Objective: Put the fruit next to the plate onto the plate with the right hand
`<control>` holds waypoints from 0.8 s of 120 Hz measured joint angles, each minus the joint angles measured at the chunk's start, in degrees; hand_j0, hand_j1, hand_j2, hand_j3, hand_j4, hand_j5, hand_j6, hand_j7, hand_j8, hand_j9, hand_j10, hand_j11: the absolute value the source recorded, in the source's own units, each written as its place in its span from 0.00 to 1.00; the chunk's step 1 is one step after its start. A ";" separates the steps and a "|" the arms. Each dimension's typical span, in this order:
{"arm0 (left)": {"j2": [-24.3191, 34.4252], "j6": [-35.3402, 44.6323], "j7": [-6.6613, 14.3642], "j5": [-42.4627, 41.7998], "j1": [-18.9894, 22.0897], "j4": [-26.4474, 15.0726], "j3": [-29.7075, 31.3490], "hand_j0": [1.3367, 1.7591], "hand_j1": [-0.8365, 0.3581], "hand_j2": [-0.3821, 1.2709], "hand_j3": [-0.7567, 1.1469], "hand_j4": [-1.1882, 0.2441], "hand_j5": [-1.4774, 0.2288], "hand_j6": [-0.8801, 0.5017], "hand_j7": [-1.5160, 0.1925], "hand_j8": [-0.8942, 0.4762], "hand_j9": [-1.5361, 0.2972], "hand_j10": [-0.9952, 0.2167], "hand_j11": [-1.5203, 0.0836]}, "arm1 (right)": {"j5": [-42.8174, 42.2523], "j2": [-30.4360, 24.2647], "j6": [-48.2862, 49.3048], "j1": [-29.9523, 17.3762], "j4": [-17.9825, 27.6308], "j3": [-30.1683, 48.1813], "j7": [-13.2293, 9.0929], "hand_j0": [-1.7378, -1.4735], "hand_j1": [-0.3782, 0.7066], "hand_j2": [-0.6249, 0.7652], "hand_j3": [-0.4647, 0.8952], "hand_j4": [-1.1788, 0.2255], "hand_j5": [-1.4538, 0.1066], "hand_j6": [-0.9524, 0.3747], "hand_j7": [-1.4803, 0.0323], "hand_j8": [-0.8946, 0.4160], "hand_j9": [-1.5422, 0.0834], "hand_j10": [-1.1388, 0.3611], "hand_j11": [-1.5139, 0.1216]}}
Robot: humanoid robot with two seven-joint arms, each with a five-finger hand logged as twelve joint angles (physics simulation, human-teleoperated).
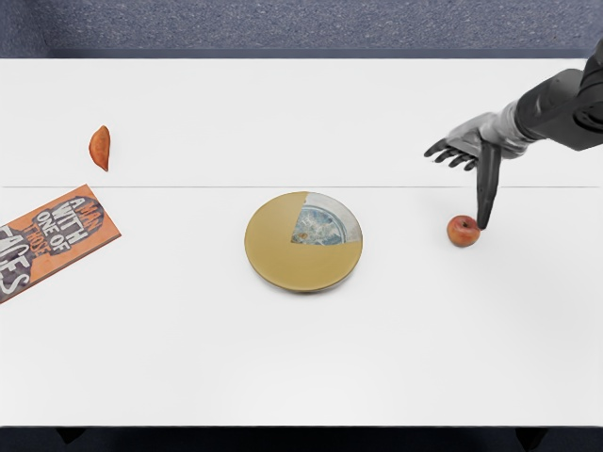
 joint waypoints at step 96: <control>0.00 -0.01 0.00 0.00 -0.26 0.00 -0.08 0.76 0.99 0.23 0.40 0.83 0.87 0.64 0.89 0.65 0.84 0.82 0.95 | -15.42 -2.24 -44.31 -7.37 16.32 -15.24 0.00 0.30 0.24 0.42 0.34 0.70 0.77 0.57 0.81 0.53 0.80 0.63 0.77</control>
